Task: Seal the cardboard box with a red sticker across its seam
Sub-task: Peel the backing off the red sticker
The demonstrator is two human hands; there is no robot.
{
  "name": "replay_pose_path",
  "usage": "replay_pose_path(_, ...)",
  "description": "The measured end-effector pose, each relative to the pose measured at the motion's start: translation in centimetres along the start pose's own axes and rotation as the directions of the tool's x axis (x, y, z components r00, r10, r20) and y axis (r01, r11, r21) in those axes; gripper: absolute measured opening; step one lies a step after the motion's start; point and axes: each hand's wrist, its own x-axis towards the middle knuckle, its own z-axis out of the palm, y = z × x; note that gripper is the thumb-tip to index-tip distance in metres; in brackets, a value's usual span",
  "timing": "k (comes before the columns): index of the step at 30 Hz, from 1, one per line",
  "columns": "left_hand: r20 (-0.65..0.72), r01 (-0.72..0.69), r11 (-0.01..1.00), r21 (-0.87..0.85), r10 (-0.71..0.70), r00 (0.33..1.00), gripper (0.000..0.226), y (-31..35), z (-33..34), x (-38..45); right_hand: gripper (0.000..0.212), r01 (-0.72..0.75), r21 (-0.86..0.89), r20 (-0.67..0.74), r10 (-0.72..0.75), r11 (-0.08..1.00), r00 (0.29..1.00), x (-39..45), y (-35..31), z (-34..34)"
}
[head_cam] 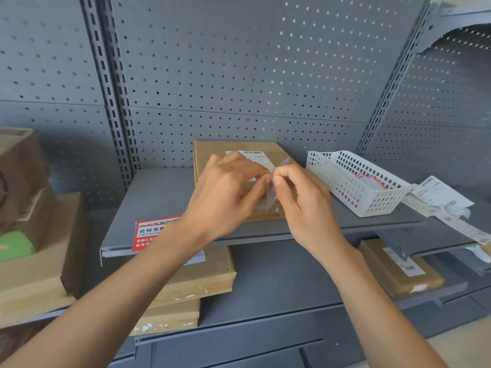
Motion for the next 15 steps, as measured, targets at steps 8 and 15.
replay_pose_path(8,0.001,0.124,0.988,-0.094,-0.125,0.992,0.020,0.7,0.5,1.0,0.011,-0.016,0.107,-0.039,0.021,0.994,0.999,0.8,0.4,-0.9)
replay_pose_path(15,-0.023,0.355,0.902,-0.246,-0.372,0.928,0.024,0.0,0.1,2.1,0.017,-0.225,0.307,-0.041,0.249,0.925,0.968,1.5,1.6,-1.7)
